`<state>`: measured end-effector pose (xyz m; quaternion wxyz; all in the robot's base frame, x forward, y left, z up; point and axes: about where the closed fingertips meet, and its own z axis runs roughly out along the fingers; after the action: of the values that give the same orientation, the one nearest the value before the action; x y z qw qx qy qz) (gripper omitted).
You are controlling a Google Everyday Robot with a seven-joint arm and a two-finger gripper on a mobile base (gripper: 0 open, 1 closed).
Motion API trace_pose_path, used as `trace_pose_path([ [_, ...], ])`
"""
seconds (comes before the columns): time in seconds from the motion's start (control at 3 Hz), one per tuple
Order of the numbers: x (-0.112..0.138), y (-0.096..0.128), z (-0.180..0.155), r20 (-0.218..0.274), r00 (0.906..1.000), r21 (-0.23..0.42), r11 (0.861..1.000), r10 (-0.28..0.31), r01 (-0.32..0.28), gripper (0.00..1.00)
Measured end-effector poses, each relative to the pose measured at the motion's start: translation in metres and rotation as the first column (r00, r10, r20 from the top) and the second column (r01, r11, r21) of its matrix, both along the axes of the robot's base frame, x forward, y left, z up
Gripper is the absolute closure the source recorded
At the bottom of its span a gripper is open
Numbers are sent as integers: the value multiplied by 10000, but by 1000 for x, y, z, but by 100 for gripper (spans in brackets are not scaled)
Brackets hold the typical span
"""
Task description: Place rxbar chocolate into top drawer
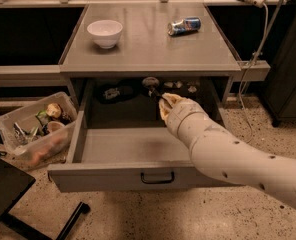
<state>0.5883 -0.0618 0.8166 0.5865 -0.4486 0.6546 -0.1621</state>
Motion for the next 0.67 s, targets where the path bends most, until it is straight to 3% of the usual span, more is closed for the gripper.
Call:
trace_pose_path([
  [0.33,13,-8,-25,-972,9952,-696,9973,147,-215,100],
  [0.67,21,-1,-37,-1746,9829,-1202,9896,576,-794,100],
])
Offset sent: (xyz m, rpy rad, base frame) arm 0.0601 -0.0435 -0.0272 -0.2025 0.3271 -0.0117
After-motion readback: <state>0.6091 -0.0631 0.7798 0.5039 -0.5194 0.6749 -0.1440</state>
